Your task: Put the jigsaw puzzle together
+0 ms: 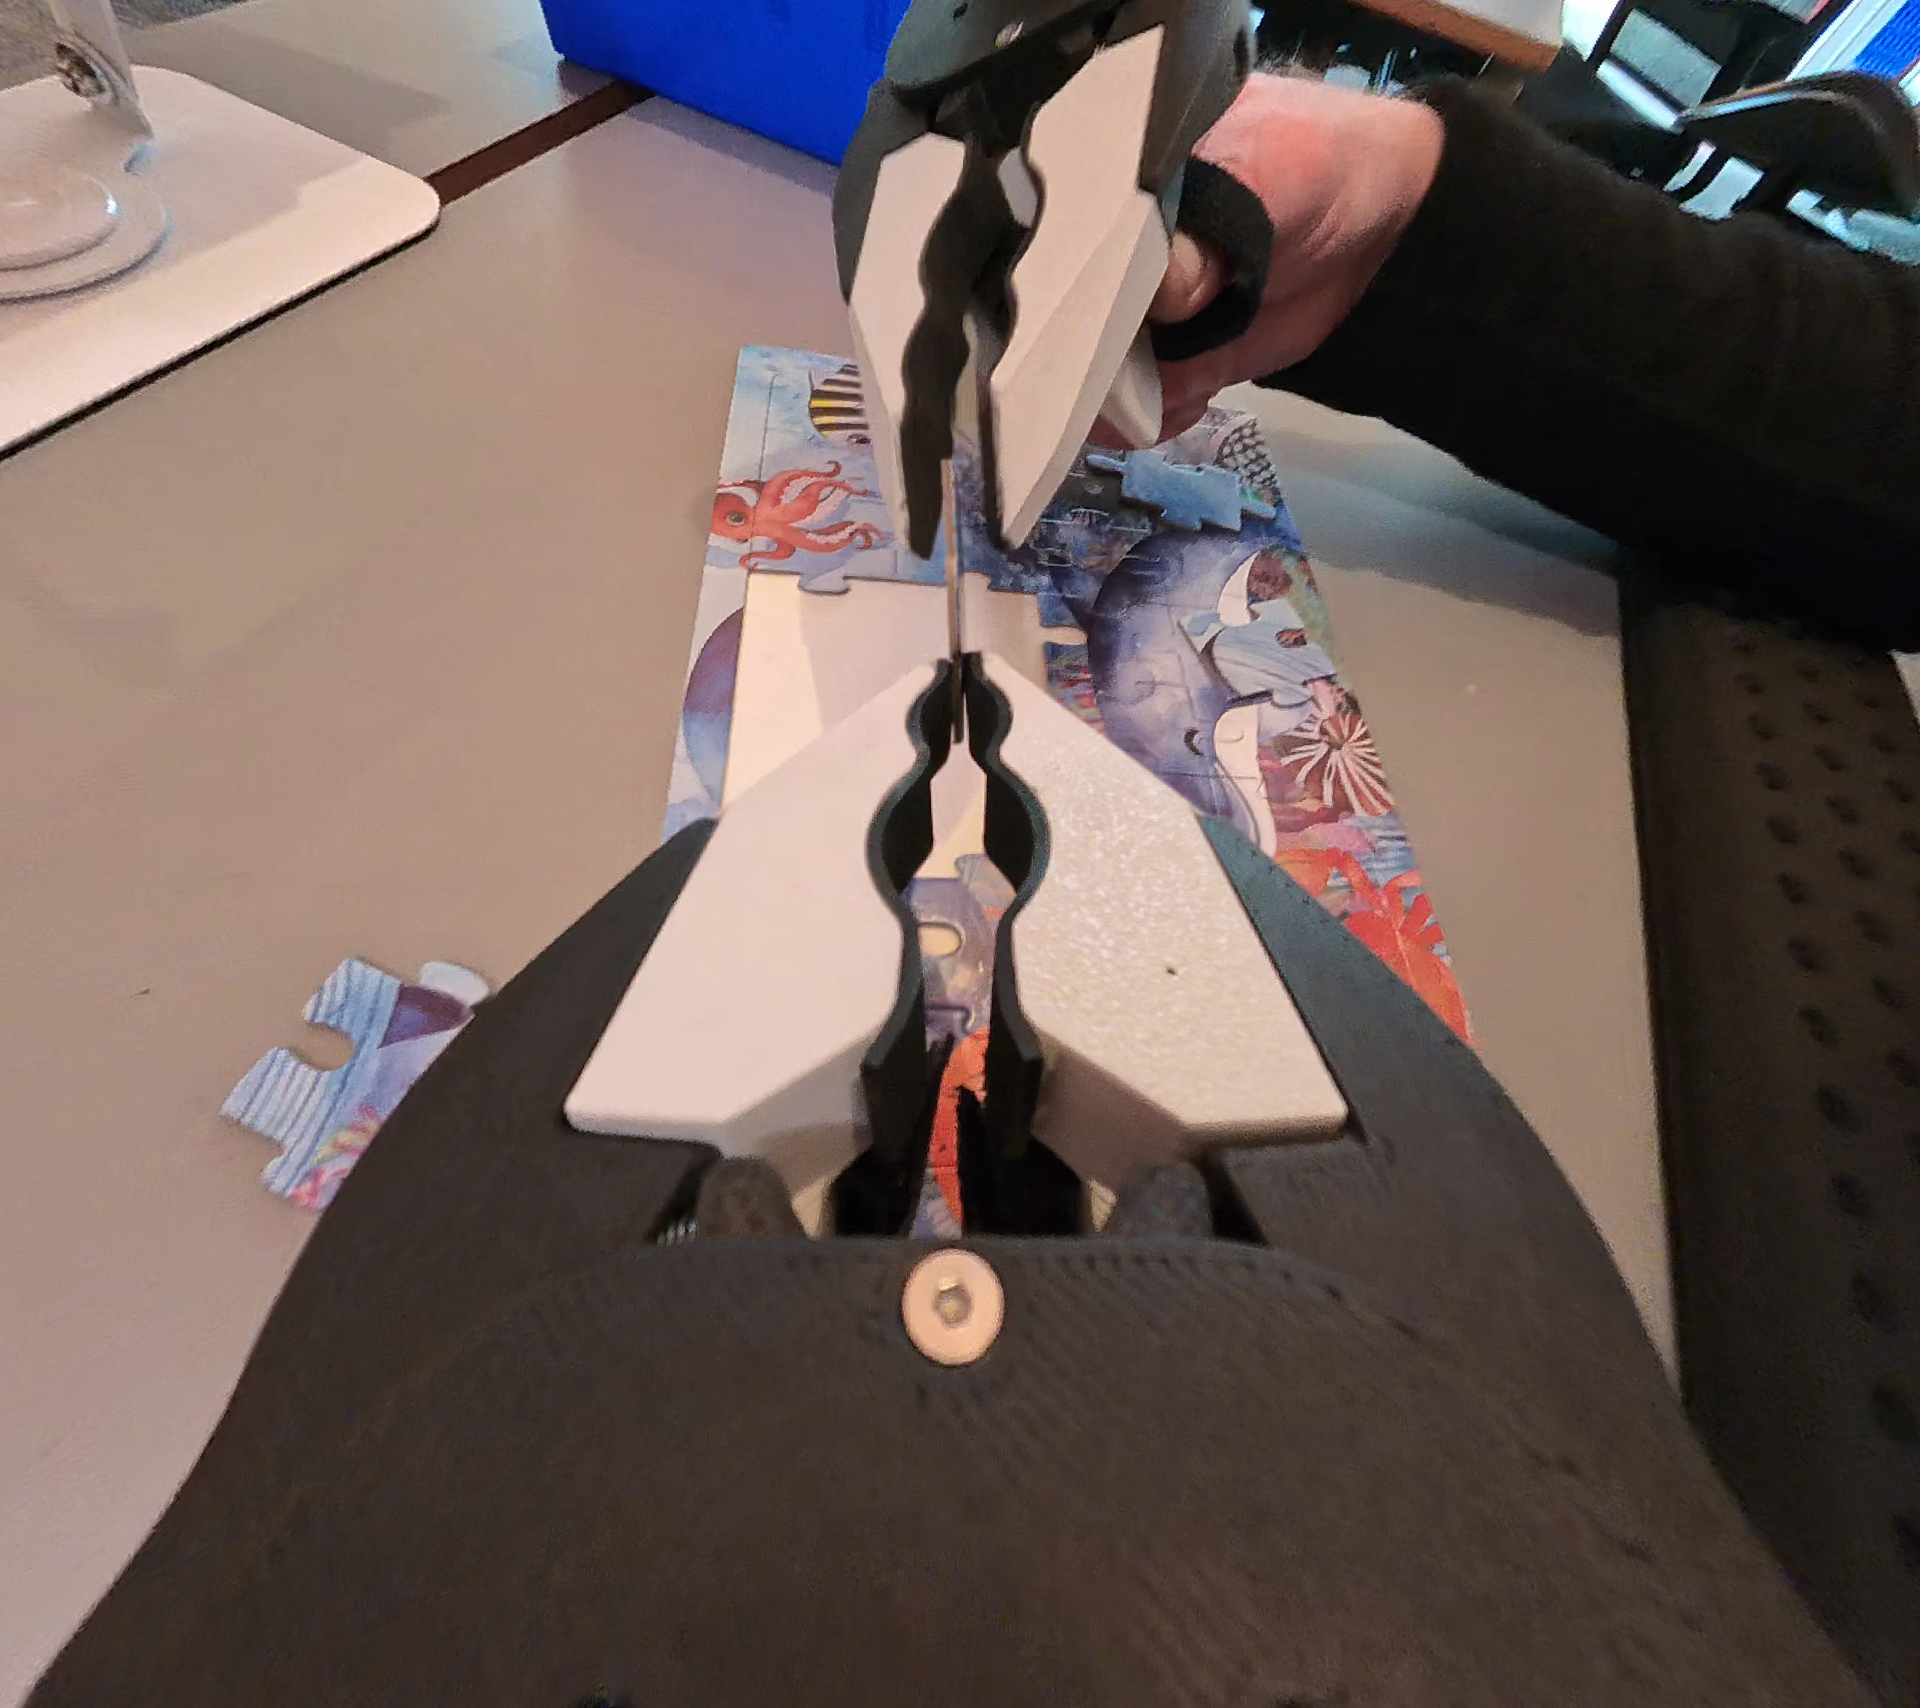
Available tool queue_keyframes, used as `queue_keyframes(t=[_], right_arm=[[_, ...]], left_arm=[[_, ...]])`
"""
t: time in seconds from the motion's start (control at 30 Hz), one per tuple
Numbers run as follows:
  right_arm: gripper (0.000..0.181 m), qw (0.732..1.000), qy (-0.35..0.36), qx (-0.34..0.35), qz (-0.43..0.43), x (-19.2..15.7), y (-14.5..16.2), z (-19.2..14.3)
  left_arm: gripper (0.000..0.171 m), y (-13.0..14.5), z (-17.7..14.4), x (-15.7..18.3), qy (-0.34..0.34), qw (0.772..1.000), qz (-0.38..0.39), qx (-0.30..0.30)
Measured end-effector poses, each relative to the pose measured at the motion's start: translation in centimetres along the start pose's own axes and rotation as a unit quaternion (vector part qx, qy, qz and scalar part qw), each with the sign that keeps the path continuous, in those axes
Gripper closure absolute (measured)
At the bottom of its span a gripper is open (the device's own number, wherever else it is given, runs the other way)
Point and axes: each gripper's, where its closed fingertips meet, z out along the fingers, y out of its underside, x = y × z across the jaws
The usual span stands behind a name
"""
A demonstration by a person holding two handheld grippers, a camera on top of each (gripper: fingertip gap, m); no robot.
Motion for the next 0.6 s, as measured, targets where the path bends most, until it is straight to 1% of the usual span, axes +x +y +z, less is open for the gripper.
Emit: queue_keyframes(t=[0.1,0.17,0.23,0.3,0.53,0.6], right_arm=[[0.165,0.999,0.011,0.011,-0.039,-0.8,-1.0,0.2],[0.164,0.998,0.025,-0.001,-0.061,-1.1,-1.0,0.8],[0.172,0.996,0.037,-0.022,-0.073,-0.9,-0.4,1.6],[0.178,0.996,0.037,-0.039,-0.073,-0.8,0.2,2.2],[0.179,0.997,0.028,-0.032,-0.059,-0.9,0.1,1.8],[0.181,0.998,0.025,-0.020,-0.044,-0.7,-0.2,1.5]], left_arm=[[0.171,0.6,-0.4,0.1,0.006,1.000,0.006,-0.026],[0.171,0.9,-0.4,0.2,0.003,0.999,0.016,-0.041],[0.171,1.1,-0.2,0.7,0.013,0.998,0.025,-0.050],[0.171,1.7,-0.1,0.4,0.004,0.997,0.031,-0.065],[0.171,0.8,-0.2,0.3,0.020,0.999,0.005,-0.031],[0.166,0.4,-0.1,0.1,0.024,1.000,-0.011,-0.007]])
